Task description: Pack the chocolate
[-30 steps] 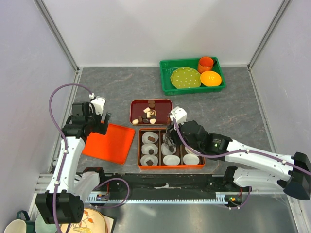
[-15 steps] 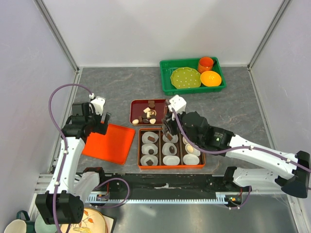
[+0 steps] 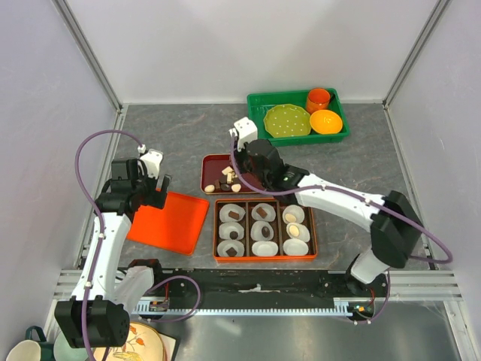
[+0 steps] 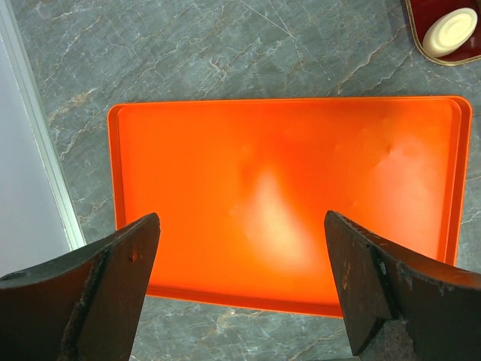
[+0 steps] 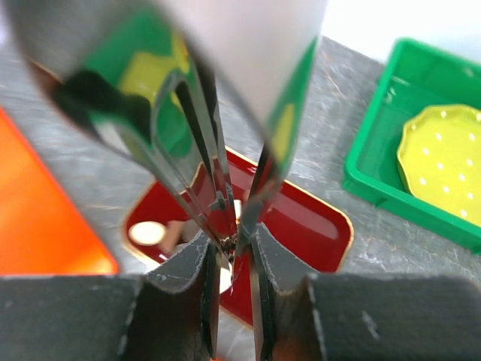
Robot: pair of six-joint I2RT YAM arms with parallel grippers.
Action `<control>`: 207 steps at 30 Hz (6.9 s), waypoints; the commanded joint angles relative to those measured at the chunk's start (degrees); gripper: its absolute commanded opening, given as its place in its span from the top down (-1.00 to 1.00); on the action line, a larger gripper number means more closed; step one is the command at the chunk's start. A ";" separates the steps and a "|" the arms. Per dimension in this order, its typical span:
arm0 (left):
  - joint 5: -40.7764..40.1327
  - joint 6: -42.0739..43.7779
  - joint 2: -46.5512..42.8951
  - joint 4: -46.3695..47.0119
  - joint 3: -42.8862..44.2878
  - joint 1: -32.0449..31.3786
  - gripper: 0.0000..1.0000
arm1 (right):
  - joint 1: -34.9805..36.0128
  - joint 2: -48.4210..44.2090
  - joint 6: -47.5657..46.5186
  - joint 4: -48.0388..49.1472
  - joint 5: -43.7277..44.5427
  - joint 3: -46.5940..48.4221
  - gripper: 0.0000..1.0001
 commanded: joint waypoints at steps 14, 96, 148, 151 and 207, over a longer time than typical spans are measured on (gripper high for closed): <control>-0.05 1.76 0.40 1.22 1.27 0.33 -0.95 | -4.37 9.61 2.57 10.63 -3.95 2.51 0.14; -1.37 3.26 -0.57 1.05 0.83 0.50 -0.95 | -6.31 11.81 4.86 11.07 -5.18 -6.99 0.24; -0.13 2.03 1.28 0.35 2.24 0.42 -0.94 | 15.49 -39.00 14.53 -25.67 -2.54 -26.14 0.58; -0.22 1.94 1.19 -0.18 2.76 0.50 -0.94 | 16.02 -38.03 14.53 -22.51 -2.72 -27.20 0.56; 1.54 1.94 0.14 -0.71 1.97 0.50 -0.95 | -2.09 10.66 5.30 8.87 -4.12 6.29 0.11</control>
